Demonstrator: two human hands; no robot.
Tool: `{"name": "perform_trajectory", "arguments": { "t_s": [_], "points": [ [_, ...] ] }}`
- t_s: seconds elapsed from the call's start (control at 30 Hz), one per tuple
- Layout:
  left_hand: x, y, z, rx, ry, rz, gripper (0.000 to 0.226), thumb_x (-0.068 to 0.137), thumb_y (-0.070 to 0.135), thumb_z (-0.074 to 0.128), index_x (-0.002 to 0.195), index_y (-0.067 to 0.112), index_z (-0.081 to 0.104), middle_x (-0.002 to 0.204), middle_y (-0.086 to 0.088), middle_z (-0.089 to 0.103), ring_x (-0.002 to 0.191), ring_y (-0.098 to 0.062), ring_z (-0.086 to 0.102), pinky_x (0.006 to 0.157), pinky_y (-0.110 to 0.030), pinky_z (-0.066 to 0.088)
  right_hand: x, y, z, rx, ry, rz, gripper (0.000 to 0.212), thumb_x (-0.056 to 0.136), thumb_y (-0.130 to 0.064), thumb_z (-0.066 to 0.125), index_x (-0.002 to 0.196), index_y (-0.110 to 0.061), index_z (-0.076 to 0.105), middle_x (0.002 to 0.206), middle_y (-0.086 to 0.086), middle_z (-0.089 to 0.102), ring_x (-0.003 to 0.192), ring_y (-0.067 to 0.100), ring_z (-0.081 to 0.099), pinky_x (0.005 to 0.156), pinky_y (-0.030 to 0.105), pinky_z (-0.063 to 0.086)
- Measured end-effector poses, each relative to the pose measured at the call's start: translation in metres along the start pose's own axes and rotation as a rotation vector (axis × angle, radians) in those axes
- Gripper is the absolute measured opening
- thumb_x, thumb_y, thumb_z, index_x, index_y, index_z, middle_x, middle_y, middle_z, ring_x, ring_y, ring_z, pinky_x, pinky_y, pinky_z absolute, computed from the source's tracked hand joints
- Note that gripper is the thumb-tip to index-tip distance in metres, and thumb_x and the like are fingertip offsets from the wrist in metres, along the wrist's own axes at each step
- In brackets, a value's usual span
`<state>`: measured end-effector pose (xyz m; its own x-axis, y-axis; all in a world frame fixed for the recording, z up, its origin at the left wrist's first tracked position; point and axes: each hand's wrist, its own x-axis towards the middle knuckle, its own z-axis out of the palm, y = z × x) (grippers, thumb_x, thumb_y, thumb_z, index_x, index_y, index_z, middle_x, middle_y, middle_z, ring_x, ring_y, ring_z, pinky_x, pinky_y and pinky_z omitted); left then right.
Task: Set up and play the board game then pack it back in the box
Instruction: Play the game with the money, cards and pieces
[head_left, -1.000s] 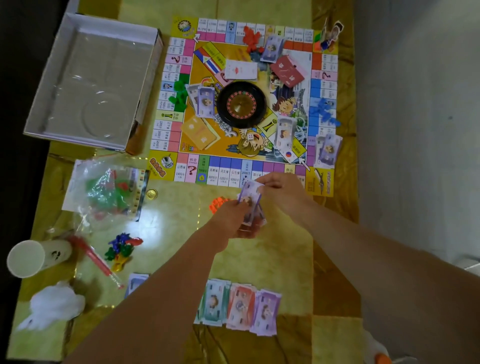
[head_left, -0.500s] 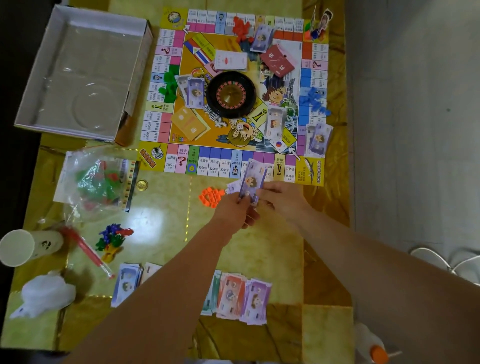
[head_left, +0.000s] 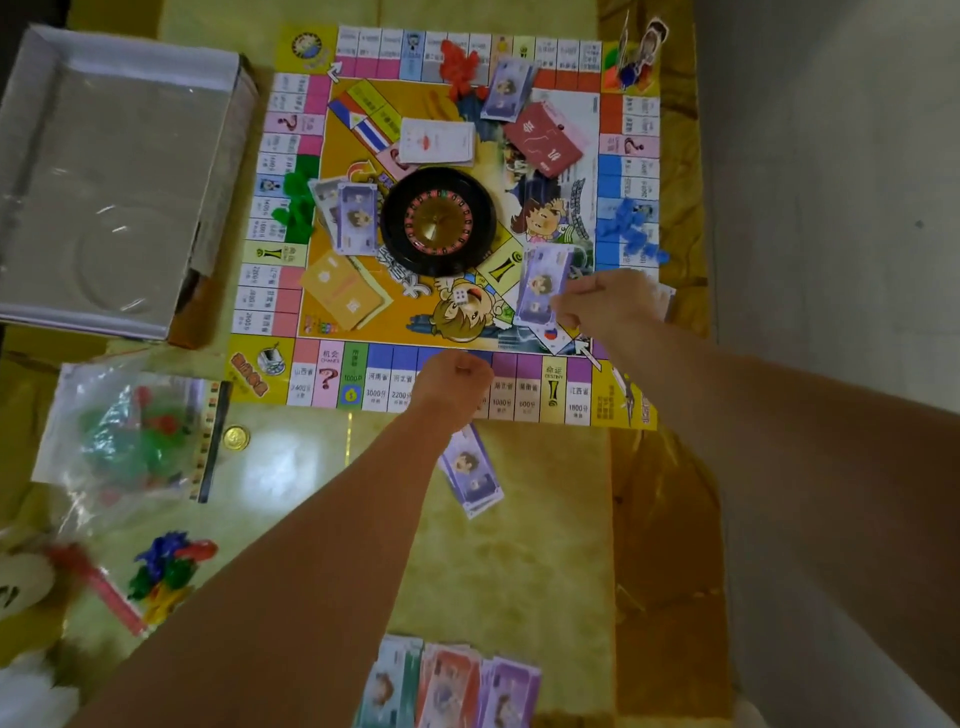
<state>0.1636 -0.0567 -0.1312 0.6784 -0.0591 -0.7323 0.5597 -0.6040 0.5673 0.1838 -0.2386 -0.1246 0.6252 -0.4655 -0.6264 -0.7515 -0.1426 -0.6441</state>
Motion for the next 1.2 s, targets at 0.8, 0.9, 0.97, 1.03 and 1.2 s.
{"name": "perform_trajectory", "arguments": {
  "t_s": [0.8,0.9,0.97,1.03,1.2],
  "points": [
    [0.023,-0.014,0.008,-0.037,-0.008,-0.049,0.029,0.093,0.0,0.038,0.079,0.019,0.054,0.101,-0.027,0.065,0.075,-0.03,0.056,0.066,-0.034,0.048,-0.001,0.011,0.039,-0.26,-0.071,-0.369,0.036,0.089,0.002,0.052,0.124,-0.005,0.057,0.103,0.004,0.045,0.087,0.016,0.049,0.094,0.034,0.047],
    [0.024,-0.009,0.005,0.035,-0.057,-0.051,0.017,0.097,0.005,0.039,0.091,0.011,0.054,0.089,-0.018,0.058,0.081,-0.027,0.052,0.074,-0.038,0.048,-0.021,0.017,0.033,-0.174,-0.061,-0.386,0.032,0.091,0.0,0.051,0.121,-0.01,0.058,0.107,0.01,0.056,0.087,0.021,0.057,0.085,0.034,0.052],
    [0.024,-0.001,-0.002,0.084,-0.179,-0.044,0.018,0.099,0.006,0.04,0.085,0.009,0.052,0.084,-0.012,0.054,0.076,-0.023,0.051,0.074,-0.034,0.049,-0.043,0.03,0.028,-0.188,-0.053,-0.381,0.028,0.094,-0.005,0.05,0.118,-0.016,0.059,0.105,0.004,0.058,0.076,0.014,0.057,0.064,0.021,0.049],
    [0.019,0.008,-0.009,0.081,-0.232,-0.054,0.026,0.098,0.007,0.042,0.074,0.01,0.05,0.072,-0.007,0.051,0.062,-0.017,0.05,0.061,-0.026,0.048,-0.063,0.047,0.029,-0.211,-0.092,-0.345,0.023,0.095,-0.008,0.05,0.113,-0.02,0.059,0.098,-0.007,0.057,0.074,0.009,0.056,0.058,0.017,0.049],
    [-0.033,-0.003,-0.005,0.133,-0.115,0.195,0.017,0.096,0.011,0.046,0.087,0.014,0.06,0.077,-0.005,0.061,0.066,-0.02,0.055,0.069,-0.035,0.05,-0.119,0.089,0.038,-0.319,-0.103,-0.321,0.014,0.09,-0.012,0.054,0.095,-0.022,0.062,0.072,-0.011,0.056,0.067,0.008,0.055,0.059,0.023,0.045]
  ]
}}
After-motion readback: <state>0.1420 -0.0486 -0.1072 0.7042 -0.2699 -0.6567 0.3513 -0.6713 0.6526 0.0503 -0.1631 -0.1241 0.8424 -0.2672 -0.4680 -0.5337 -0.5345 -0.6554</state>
